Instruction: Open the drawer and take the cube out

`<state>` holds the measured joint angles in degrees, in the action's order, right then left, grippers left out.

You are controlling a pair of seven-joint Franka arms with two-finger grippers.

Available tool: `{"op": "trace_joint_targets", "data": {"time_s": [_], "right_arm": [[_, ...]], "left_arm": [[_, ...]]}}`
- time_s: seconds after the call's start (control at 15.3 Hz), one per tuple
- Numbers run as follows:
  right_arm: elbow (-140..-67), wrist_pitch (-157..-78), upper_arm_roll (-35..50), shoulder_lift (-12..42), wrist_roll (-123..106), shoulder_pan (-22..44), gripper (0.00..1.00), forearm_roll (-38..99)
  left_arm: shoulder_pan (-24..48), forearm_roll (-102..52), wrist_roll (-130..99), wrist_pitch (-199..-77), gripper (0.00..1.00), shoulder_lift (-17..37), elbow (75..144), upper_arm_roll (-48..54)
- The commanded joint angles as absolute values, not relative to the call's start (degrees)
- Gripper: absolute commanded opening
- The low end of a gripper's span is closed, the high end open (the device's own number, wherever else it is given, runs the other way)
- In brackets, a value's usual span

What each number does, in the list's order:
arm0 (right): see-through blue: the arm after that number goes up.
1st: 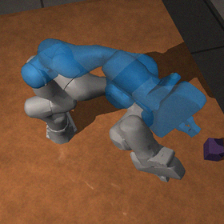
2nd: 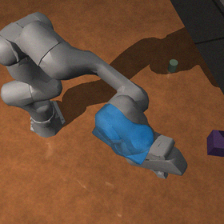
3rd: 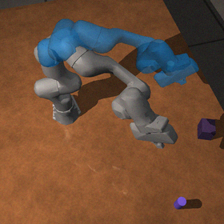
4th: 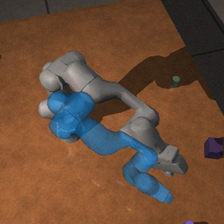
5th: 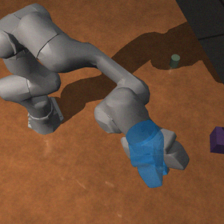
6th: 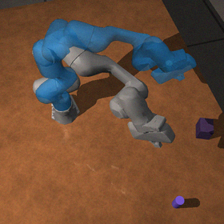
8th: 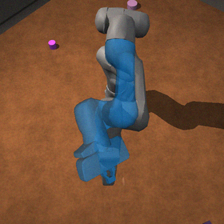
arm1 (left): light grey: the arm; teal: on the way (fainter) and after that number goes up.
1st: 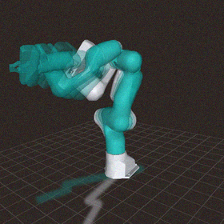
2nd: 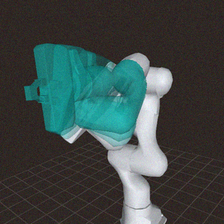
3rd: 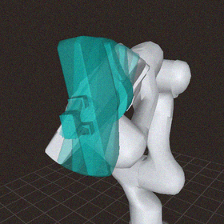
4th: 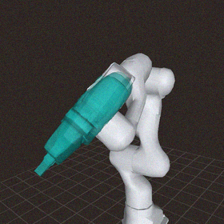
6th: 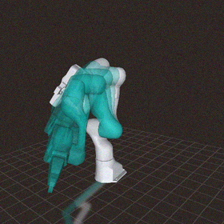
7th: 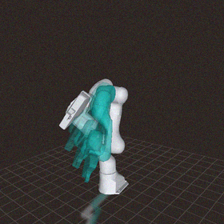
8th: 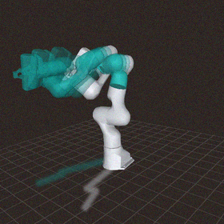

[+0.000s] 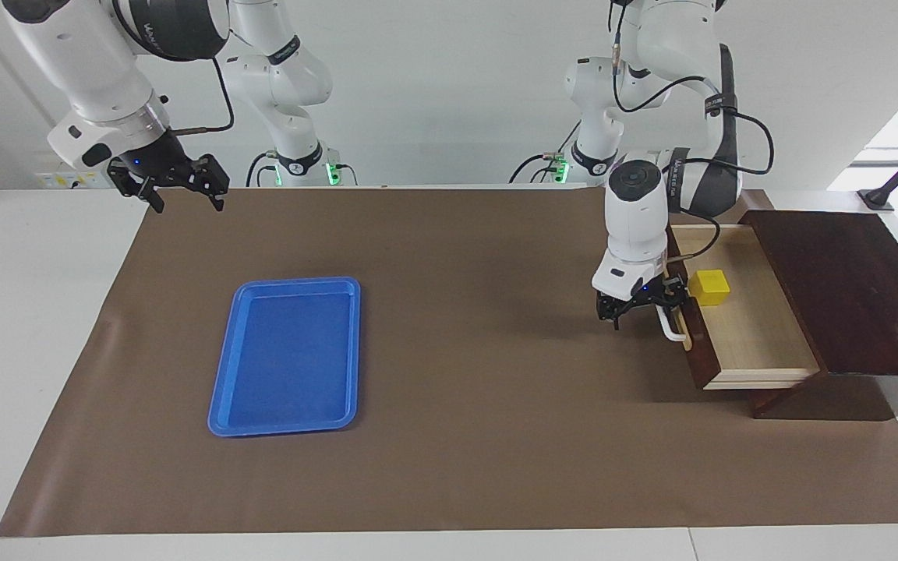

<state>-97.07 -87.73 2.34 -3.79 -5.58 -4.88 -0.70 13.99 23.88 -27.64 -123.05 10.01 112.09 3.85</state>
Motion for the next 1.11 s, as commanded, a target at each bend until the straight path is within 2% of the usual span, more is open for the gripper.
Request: {"op": "trace_joint_targets", "data": {"time_s": [0.0,0.13,0.39,0.59,0.79,1.05], "right_arm": [[-97.91,-87.10,2.55,-4.66,-14.20,-5.10,1.00,-0.62],[-100.09,-87.62,2.55,-5.79,-21.15,-5.19,1.00,-0.27],[-107.20,-92.18,2.72,-9.13,-34.24,-5.01,1.00,2.88],[-112.75,-95.09,2.81,-11.94,-40.76,-4.14,1.00,7.98],[-118.46,-97.37,2.81,-14.50,-48.40,-1.76,1.00,14.92],[-122.25,-103.26,2.81,-16.17,-57.91,6.31,1.00,19.40]], "left_arm": [[13.98,20.23,-27.69,-113.41,1.00,12.30,100.77,3.60],[12.14,17.15,-26.55,-108.13,1.00,13.27,93.37,3.52],[3.62,12.05,-14.00,-105.48,1.00,11.96,90.62,3.25],[-0.51,8.80,-17.72,-103.01,1.00,10.64,91.58,2.99],[-3.33,8.61,-33.44,-105.28,1.00,8.53,96.66,3.08],[-5.62,7.74,-58.55,-109.50,1.00,5.72,103.35,3.08]]}}
